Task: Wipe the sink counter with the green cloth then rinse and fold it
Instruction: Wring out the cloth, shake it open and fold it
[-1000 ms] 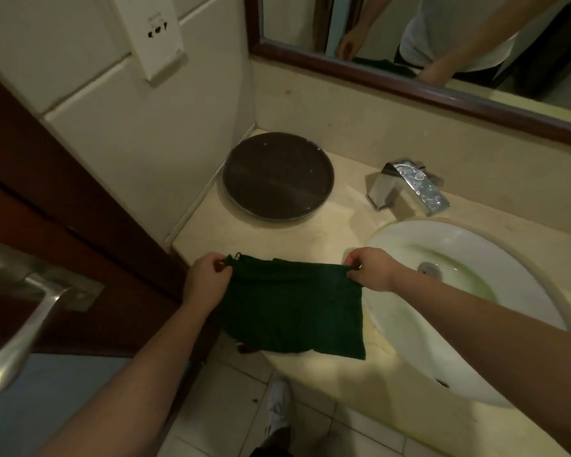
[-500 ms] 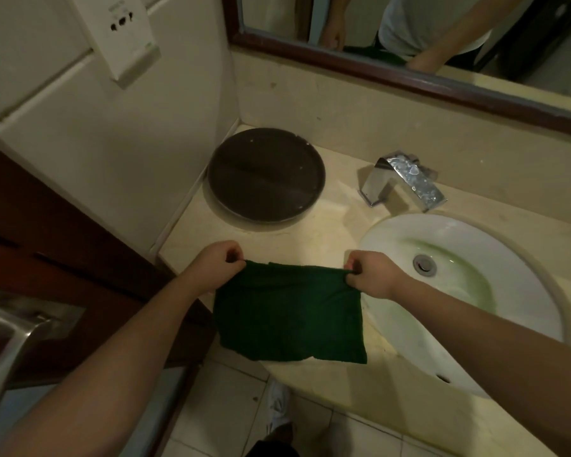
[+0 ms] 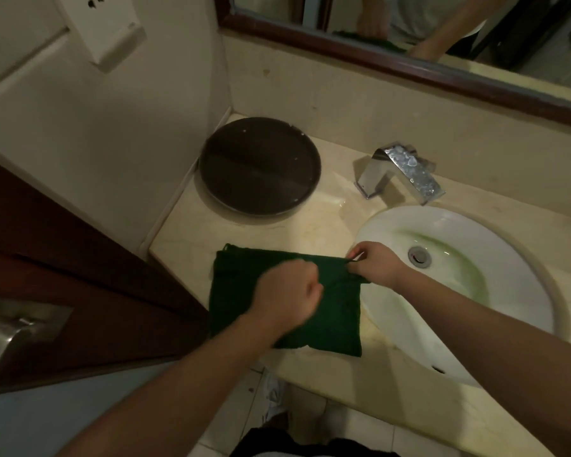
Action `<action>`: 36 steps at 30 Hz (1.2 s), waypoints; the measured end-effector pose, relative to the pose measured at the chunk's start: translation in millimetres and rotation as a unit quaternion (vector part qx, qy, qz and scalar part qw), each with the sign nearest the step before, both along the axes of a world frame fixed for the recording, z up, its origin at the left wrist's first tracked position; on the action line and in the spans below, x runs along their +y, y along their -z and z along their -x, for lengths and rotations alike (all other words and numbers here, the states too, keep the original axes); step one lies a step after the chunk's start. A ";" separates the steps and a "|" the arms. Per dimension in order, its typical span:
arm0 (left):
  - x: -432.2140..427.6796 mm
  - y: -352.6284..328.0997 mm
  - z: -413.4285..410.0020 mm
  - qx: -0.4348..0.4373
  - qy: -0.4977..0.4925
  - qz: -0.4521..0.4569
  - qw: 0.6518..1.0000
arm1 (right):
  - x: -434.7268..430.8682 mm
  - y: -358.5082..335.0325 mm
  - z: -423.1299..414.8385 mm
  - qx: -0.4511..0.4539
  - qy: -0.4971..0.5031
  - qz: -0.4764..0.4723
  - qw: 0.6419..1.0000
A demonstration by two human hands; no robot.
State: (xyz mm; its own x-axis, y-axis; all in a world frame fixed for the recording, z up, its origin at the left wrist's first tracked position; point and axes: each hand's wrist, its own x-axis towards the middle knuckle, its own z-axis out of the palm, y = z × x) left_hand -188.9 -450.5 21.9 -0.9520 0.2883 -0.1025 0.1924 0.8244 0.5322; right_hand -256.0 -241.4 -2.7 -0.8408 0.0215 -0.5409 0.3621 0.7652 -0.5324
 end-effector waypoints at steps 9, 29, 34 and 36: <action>84.1 37.0 -67.2 0.017 0.141 0.118 0.983 | 9.3 -4.5 -2.8 -0.024 0.042 0.059 0.997; -0.5 -3.2 -97.0 -0.173 -0.299 -0.353 0.870 | -47.4 -80.8 26.6 -0.105 0.019 0.140 0.984; -58.4 15.0 -99.5 -0.166 -0.345 -0.303 0.873 | -125.3 -64.6 31.6 -0.099 0.002 0.126 0.987; -75.9 26.0 -96.8 -0.183 -0.363 -0.287 0.867 | -147.5 -51.2 33.3 -0.088 0.006 0.125 0.988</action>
